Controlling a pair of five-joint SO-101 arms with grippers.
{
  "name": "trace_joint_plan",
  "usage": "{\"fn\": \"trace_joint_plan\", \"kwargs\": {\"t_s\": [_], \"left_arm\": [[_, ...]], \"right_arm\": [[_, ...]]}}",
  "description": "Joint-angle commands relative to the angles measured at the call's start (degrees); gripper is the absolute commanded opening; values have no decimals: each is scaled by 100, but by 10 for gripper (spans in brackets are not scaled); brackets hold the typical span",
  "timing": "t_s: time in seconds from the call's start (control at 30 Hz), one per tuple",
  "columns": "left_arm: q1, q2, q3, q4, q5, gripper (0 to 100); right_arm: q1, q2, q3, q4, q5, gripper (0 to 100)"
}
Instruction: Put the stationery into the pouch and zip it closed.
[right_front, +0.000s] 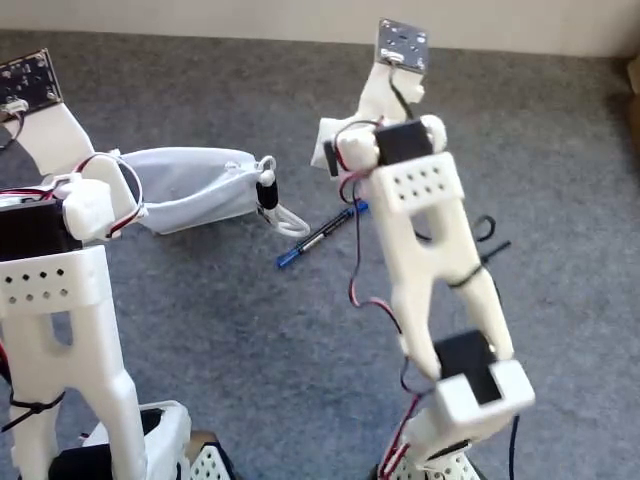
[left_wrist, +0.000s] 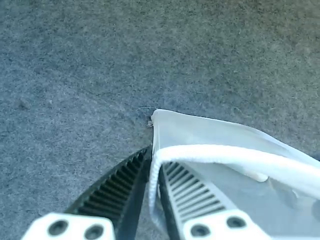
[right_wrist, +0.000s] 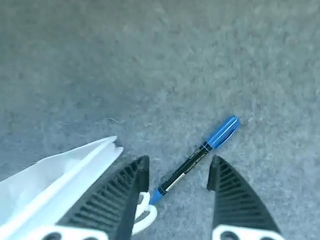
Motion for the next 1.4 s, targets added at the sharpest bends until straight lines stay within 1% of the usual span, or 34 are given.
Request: {"fn": "trace_joint_plan", "kwargs": {"t_s": [0.0,0.17,0.33,0.43,0.57,0.67,0.87,1.1,1.17,1.3,1.37], "left_arm": [[40,-48,22,-114,-53,8],[40,-48,22,-114,-53,8],[40,-48,22,-123,-53,8],[40,-48,22,-123,-53,8],[40,-48,22,-123,-53,8],[40,-48,22,-123,-53,8],[40,-48,22,-123,-53,8],[40,-48,22,-123,-53,8],[40,-48,22,-123,-53,8],[40,-48,22,-123,-53,8],[40,-48,22,-123,-53,8]], "right_arm": [[154,462,-804,75,-70,184],[356,1323,-1464,92,-70,184],[409,1754,-1982,681,-79,184],[409,1930,-2053,945,-519,184],[400,2255,-2044,919,-791,184],[382,2651,-2088,919,-800,184],[409,3204,-2088,558,-782,184],[453,3503,-2088,391,-756,183],[497,3644,-2088,400,-756,154],[576,3846,-2088,391,-747,33],[585,3820,-2088,391,-747,2]]}}
